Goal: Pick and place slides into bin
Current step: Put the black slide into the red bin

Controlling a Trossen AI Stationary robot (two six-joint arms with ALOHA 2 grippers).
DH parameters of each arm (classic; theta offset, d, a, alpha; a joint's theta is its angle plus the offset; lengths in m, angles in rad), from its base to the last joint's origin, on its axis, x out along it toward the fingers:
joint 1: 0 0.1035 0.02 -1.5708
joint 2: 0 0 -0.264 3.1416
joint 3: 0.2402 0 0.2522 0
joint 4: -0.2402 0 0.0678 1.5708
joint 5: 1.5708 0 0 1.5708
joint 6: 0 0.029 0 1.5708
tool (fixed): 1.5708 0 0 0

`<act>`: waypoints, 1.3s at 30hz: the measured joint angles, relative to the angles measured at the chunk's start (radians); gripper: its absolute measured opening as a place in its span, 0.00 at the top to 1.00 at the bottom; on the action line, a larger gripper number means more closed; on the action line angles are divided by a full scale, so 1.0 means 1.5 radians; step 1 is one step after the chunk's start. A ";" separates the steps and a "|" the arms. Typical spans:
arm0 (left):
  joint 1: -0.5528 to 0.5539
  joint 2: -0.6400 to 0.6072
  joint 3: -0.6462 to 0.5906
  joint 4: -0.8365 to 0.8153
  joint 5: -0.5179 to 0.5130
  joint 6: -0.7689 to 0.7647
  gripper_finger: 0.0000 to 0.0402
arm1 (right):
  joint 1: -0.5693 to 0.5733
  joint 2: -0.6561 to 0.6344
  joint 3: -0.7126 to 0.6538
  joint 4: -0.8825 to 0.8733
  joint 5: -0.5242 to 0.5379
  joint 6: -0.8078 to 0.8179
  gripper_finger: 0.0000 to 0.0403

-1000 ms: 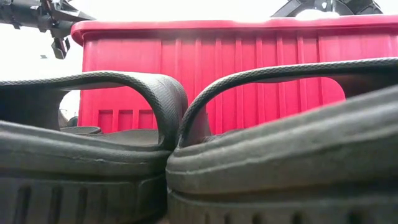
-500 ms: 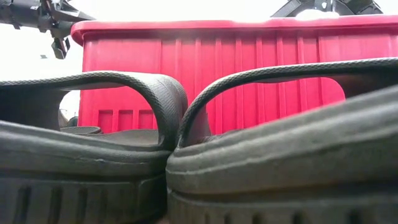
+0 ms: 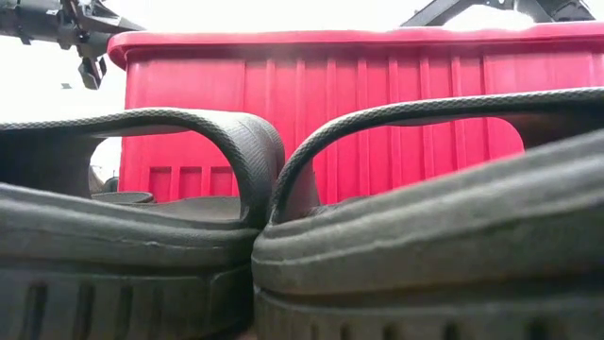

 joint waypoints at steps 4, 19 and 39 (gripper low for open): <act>0.000 0.000 0.000 0.000 0.000 0.017 0.92 | 0.002 -0.036 0.000 0.027 -0.007 0.015 0.57; 0.000 0.000 0.000 0.005 0.056 0.057 0.92 | 0.085 -0.309 0.001 0.307 -0.098 0.304 0.98; 0.000 0.005 0.016 0.009 0.138 0.105 0.92 | 0.392 -0.419 -0.252 0.554 0.122 0.588 1.00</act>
